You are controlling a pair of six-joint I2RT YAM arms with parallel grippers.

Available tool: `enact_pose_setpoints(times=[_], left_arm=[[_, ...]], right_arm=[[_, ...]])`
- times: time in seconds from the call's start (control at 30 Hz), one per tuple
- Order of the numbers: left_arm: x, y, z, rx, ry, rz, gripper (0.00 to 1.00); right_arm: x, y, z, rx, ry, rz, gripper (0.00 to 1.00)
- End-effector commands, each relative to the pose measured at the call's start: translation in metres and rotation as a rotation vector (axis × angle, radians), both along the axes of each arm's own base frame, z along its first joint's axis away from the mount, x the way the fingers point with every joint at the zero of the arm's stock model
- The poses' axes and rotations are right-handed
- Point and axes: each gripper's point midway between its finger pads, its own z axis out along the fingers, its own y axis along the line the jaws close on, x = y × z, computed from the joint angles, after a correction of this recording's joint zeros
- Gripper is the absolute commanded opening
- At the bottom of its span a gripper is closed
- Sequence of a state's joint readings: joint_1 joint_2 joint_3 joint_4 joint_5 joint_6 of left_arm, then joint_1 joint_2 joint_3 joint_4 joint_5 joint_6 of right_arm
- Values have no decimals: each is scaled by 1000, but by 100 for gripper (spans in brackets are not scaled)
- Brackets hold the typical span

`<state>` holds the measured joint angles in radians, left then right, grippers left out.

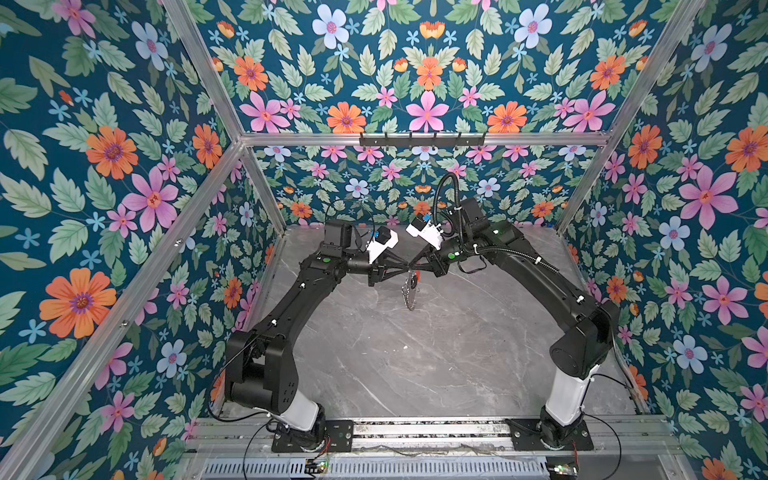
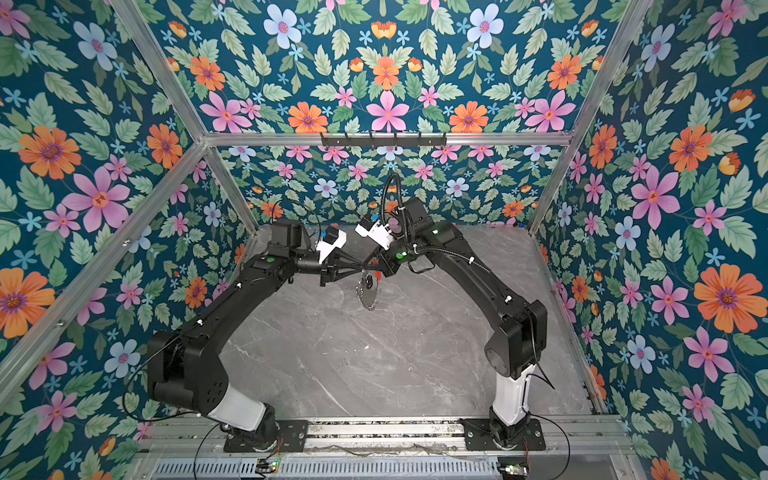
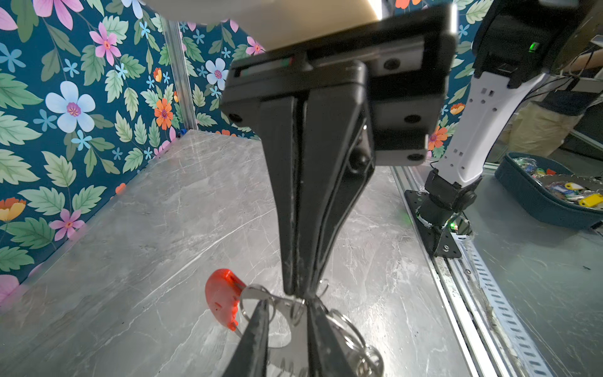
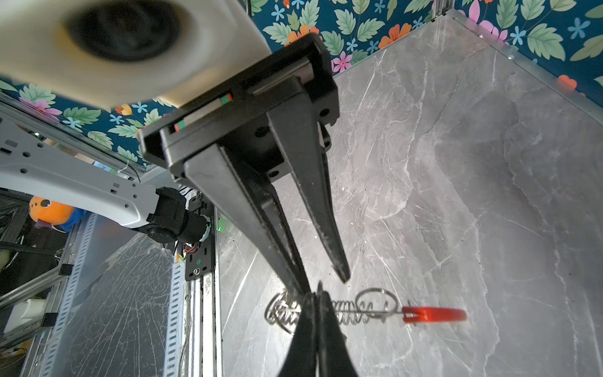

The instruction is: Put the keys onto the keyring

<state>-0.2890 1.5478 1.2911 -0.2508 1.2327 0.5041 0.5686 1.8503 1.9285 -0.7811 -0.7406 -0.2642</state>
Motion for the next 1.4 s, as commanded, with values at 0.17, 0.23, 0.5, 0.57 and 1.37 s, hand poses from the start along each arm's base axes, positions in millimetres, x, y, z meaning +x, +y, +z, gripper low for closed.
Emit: enact_pose_setpoints(times=[0.17,0.23,0.5,0.57,1.37], left_arm=[[-4,-3,3,-36,7,-45,9],[-6,-3,1,-38,15,-51,9],[-9,-2,0,-42,16,-56,16],[-9,-2,1,-45,12,-58,12],[2,0,29,-263,-62,58,0]], right_arm=[[-2,4,9,28,-26,20,0],[-1,5,11,36,-27,14,0],[1,8,12,45,-22,12,0],[0,8,13,46,-19,15,0],[19,-19,51,241,-14,-132,31]])
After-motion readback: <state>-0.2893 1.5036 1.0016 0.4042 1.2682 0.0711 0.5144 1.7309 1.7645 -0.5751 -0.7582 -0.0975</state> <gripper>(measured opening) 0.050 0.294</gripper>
